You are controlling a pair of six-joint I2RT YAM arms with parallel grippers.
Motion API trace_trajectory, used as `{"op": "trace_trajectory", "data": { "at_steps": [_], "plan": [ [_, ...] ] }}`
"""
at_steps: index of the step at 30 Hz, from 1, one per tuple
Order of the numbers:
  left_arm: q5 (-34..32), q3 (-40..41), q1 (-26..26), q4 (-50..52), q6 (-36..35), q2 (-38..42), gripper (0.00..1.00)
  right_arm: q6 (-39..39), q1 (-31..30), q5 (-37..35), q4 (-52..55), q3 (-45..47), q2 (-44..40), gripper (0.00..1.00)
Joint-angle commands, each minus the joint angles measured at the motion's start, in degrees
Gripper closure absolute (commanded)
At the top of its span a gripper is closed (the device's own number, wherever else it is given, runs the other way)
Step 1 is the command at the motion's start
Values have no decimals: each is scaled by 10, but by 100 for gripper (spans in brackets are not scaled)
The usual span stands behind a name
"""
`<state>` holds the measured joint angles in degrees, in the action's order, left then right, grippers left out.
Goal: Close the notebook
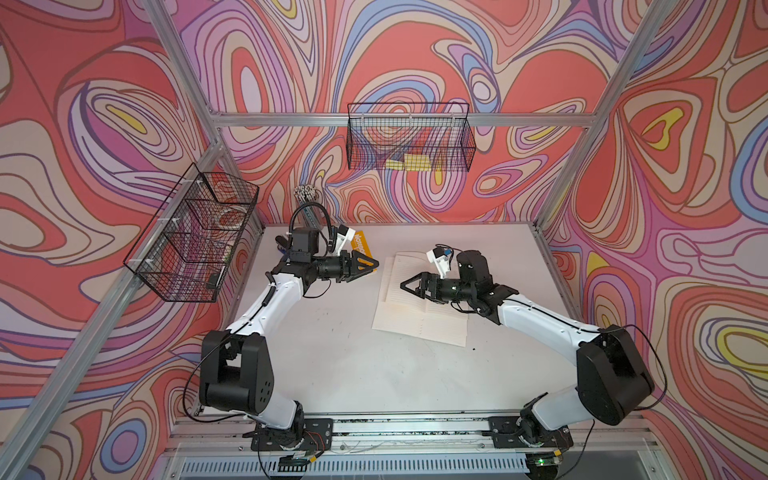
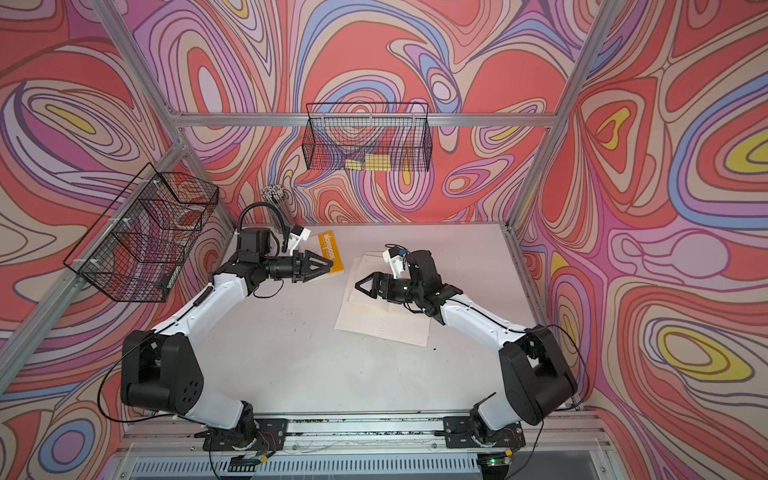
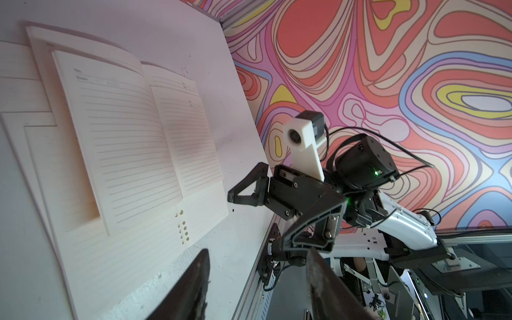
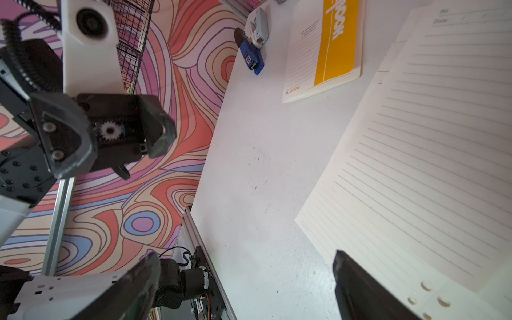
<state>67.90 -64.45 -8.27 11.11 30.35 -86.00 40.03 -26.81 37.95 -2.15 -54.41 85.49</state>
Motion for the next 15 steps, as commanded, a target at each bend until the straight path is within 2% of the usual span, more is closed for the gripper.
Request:
{"op": "trace_trajectory", "data": {
  "at_steps": [1, 5, 15],
  "plan": [
    [32, 40, -13, -24, -17, 26, 43, -8, 21, 14, -1, 19, -17, 2],
    [49, 89, -31, -79, 5, 53, 44, -11, 42, 22, 3, 35, -22, 2],
    [40, 167, -59, -158, 51, 98, 44, -19, 91, 28, 0, 78, -27, 2]
  ]
}}
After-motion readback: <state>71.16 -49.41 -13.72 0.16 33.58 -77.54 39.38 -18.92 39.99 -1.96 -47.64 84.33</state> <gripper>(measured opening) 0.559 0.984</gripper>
